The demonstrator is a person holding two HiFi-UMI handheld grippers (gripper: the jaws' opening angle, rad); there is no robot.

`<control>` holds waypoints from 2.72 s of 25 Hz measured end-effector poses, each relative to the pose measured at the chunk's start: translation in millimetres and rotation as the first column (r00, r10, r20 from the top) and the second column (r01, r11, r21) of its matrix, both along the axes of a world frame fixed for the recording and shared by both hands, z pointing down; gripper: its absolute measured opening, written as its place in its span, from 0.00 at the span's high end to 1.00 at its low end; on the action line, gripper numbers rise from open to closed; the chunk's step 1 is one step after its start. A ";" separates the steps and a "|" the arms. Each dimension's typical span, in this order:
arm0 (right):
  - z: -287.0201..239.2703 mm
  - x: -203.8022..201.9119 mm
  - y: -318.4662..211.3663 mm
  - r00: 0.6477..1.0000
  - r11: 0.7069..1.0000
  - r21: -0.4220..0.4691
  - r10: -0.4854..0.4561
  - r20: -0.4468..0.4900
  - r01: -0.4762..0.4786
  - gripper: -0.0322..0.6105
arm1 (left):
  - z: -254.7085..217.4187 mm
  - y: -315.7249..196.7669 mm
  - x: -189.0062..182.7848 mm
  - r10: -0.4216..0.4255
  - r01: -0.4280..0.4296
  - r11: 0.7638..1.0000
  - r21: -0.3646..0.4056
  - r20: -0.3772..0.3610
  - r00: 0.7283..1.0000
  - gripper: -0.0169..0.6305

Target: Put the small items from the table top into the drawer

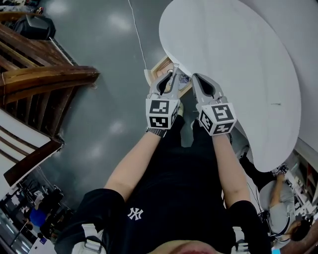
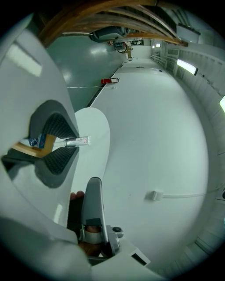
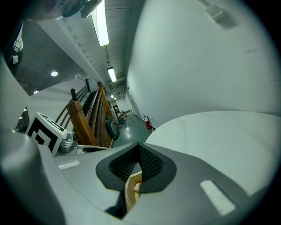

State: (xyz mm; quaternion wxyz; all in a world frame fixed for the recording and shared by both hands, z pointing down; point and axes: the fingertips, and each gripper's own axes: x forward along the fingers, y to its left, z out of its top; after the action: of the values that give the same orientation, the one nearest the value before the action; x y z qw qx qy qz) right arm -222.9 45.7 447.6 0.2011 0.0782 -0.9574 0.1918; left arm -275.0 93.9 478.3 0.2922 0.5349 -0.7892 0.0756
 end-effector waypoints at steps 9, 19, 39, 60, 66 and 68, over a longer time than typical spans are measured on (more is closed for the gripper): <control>30.8 -1.5 3.4 0.999 1.000 0.001 -0.009 -0.035 0.009 0.91 | 49.9 16.9 -7.9 -0.057 0.054 0.997 -0.046 -0.065 0.996 0.88; 45.2 1.1 2.5 1.000 1.000 0.021 0.002 -0.020 -0.002 0.91 | 95.3 28.0 -8.1 -0.103 0.091 0.991 -0.097 -0.123 0.987 0.88; 58.4 2.8 -14.0 0.999 0.998 0.029 0.047 -0.021 -0.047 0.91 | 128.3 19.6 -16.6 -0.117 0.093 0.986 -0.141 -0.167 0.979 0.85; -10.5 55.8 -39.2 0.976 0.974 0.064 0.217 0.009 -0.218 0.91 | 21.8 -40.1 26.3 0.113 -0.115 0.993 -0.018 -0.095 0.989 0.95; -33.1 107.0 -62.4 0.944 0.939 0.091 0.331 0.016 -0.331 0.91 | -8.2 -79.6 73.4 0.246 -0.245 0.969 0.027 -0.083 0.966 0.97; -37.6 129.6 -71.9 0.927 0.922 0.100 0.374 0.018 -0.373 0.91 | -14.0 -94.5 95.0 0.296 -0.294 0.955 0.039 -0.081 0.952 0.97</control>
State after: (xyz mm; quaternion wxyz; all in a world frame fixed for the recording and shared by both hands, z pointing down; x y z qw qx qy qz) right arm -93.3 -26.2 410.1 0.1574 0.2694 -0.9333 0.1779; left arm -180.0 -0.7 464.3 0.3041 0.6531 -0.6883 0.0849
